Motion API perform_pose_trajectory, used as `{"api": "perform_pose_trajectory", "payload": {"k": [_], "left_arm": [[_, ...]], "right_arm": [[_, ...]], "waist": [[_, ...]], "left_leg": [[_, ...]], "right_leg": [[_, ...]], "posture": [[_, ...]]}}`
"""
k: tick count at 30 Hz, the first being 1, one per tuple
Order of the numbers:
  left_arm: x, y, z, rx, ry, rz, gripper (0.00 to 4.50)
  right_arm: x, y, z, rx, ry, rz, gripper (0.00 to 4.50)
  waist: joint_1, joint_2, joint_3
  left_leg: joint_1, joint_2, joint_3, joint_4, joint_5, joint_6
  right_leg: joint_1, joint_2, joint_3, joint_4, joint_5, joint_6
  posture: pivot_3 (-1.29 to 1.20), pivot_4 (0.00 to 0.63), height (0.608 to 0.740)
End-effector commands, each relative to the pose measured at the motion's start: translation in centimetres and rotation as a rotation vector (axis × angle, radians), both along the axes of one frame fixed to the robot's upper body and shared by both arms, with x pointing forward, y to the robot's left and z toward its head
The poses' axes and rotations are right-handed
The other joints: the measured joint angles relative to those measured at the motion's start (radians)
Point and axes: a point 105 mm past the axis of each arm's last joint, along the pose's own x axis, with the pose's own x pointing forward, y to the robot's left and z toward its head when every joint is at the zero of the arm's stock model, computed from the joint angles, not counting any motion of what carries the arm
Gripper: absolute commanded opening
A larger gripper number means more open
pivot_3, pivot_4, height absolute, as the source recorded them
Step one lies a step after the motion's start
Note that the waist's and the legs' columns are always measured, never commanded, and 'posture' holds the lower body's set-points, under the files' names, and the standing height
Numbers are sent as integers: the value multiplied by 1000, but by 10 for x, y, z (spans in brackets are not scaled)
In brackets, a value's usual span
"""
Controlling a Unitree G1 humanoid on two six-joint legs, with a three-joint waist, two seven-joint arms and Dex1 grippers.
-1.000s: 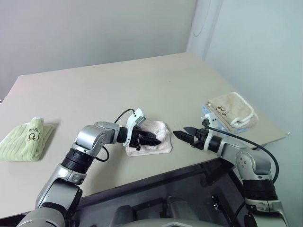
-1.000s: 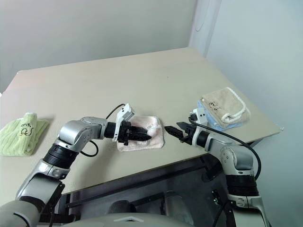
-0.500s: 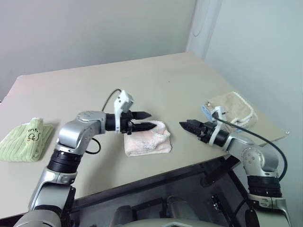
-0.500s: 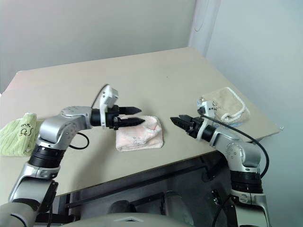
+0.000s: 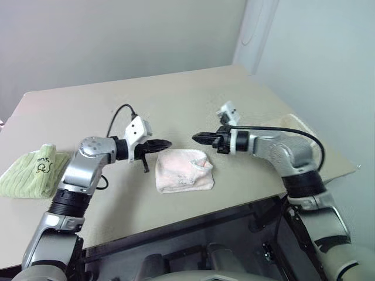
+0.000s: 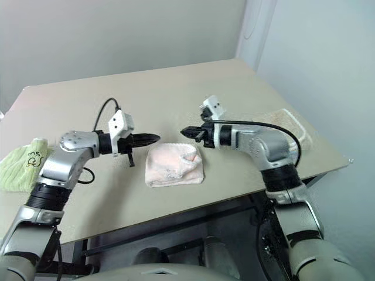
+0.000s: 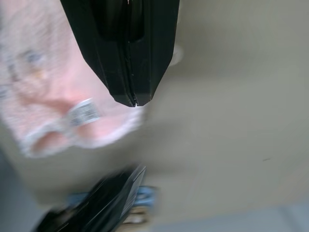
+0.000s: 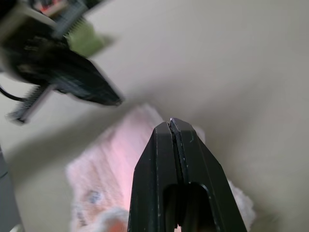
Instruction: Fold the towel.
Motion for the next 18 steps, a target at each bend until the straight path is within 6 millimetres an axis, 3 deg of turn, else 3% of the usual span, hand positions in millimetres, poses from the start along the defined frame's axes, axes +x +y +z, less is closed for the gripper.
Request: {"api": "perform_pose_trajectory", "payload": {"k": [1,6,10,14,18], "left_arm": [[-9,-8,0,26,-25,-87,32],[-22,-5,-19,64,35,-136,32],[-28,-4,-42,123,69,-146,32],[-33,-6,-55,153,81,-165,32],[-29,-11,-60,129,110,-160,32]], "right_arm": [[3,6,-5,-29,0,48,2],[-20,7,-22,-19,62,136,2],[-35,-3,-36,-50,92,139,2],[-39,-14,-38,-55,96,112,2],[-42,-21,-54,-92,101,97,2]], "waist": [[-1,0,0],[-1,0,0],[0,0,0],[0,0,0],[0,0,0]], "left_leg": [[-1,0,0,0,0,0],[-2,0,-1,0,0,1],[-1,0,-1,1,0,1],[-2,0,-1,4,0,1],[1,0,-1,6,0,1]], "right_leg": [[-1,0,0,0,1,0],[-2,0,0,1,2,2],[-2,0,0,2,0,5],[-1,0,0,2,-2,2],[1,0,0,4,-2,2]], "posture": [[0,0,740],[0,0,740],[0,0,740],[0,0,740],[0,0,740]]}}
